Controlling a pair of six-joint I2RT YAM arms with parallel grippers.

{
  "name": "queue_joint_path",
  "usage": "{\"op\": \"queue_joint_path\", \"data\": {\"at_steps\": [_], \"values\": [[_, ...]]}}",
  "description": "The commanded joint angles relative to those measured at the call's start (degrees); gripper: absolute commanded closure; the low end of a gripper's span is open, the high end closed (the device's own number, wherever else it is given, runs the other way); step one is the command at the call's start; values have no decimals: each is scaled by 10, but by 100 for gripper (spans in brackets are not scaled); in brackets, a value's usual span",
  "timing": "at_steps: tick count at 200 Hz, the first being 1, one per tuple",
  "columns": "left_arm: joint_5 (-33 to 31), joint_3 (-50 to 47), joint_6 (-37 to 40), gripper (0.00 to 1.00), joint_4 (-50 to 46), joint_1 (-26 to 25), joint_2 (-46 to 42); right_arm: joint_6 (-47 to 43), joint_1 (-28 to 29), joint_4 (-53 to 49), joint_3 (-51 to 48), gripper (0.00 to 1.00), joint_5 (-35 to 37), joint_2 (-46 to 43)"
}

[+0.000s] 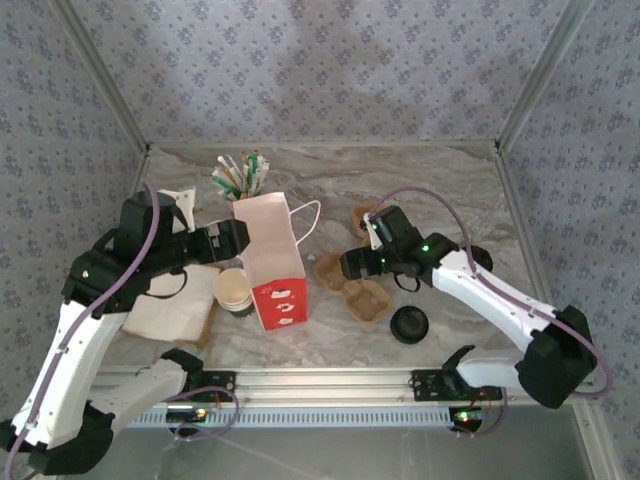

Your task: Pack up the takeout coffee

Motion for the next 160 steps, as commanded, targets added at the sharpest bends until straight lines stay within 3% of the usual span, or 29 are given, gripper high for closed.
{"op": "queue_joint_path", "data": {"at_steps": [1,13,38,64,116,160], "values": [[43,-4,-4,1,-8,19,-9,-13,-1,-5,21,0,-54,15],[53,-4,-5,1,-8,28,-12,-33,2,-45,46,2,-59,42],[66,-9,-5,1,-8,42,-18,-55,25,-93,73,28,-22,90],[70,-22,-8,1,-8,49,-24,-78,61,-139,100,40,19,137],[71,-35,-9,1,-5,54,-29,-90,107,-202,160,43,105,217],[75,-37,-6,1,-5,57,-27,-91,108,-216,178,48,109,256]]}}
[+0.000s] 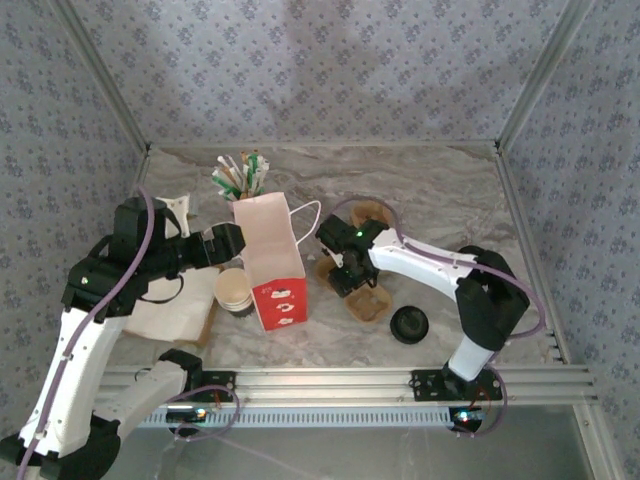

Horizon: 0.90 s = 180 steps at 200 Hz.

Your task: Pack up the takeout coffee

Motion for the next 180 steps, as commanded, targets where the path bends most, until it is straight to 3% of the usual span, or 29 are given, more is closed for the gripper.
{"op": "queue_joint_path", "data": {"at_steps": [1,180], "values": [[12,-1,-3,1,-5,4,-5,-10,2,-35,19,48,24,19],[22,-11,-4,0,5,8,-1,-4,-5,-7,12,48,-13,59]]}}
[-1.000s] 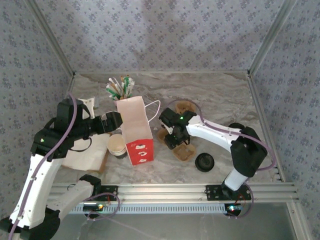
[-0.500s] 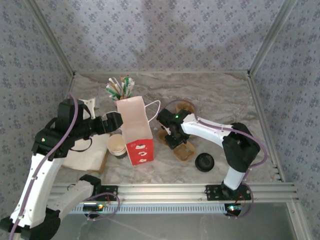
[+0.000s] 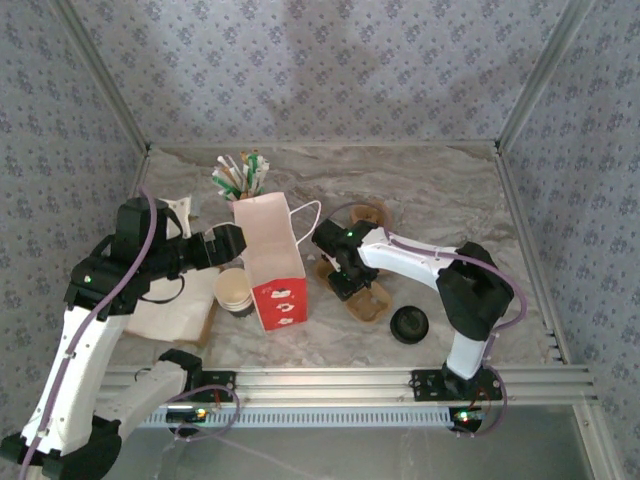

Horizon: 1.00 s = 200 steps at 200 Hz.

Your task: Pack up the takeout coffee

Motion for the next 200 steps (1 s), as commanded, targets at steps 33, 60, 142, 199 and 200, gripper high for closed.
{"op": "queue_joint_path", "data": {"at_steps": [33,60,142,199,200], "values": [[12,-1,-5,1,5,4,-2,2,-5,2,7,49,-6,10],[13,-1,-5,0,6,4,-1,3,-7,2,7,54,-6,9],[2,3,-6,1,20,4,-2,25,-11,-31,22,63,7,-41],[-109,35,1,1,-1,5,-16,58,-23,-116,86,63,18,-143],[-112,35,1,1,-2,5,-16,58,-23,-117,88,63,18,-145]]}}
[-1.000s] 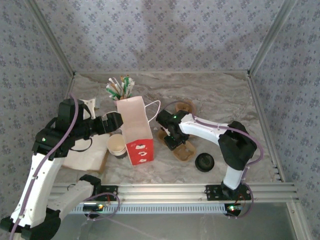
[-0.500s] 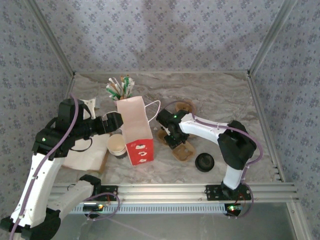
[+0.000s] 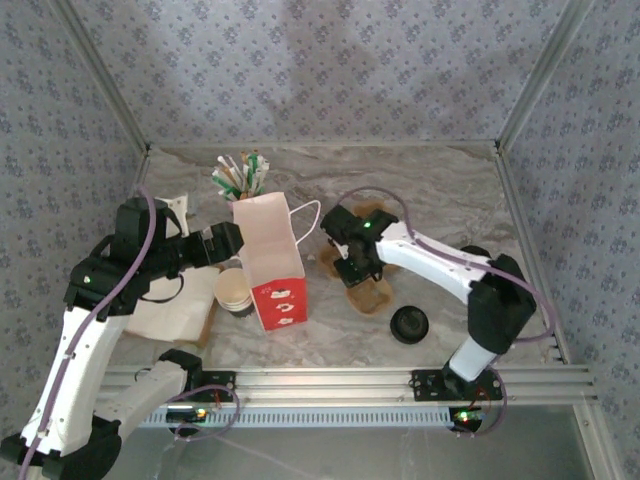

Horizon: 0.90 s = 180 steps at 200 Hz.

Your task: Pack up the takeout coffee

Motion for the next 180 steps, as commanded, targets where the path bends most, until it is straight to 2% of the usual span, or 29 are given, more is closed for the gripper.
{"op": "queue_joint_path", "data": {"at_steps": [1,41,73,93,125,154,180], "values": [[-67,31,1,1,-5,5,-16,24,-8,-65,47,63,13,-58],[-127,39,-4,5,-18,8,-38,39,-34,-124,124,63,-2,-112],[-177,37,-8,13,-41,9,-61,42,-52,-162,197,64,-9,-134],[-193,27,-12,22,-53,9,-63,42,-64,-176,244,64,-28,-141],[-197,4,-18,46,-55,9,-54,47,-77,-187,321,64,-72,-137],[-197,-16,-19,56,-42,17,-57,72,-78,-176,377,63,-131,-125],[-161,-40,-20,56,-23,29,-50,95,-76,-142,421,63,-200,-106]]}}
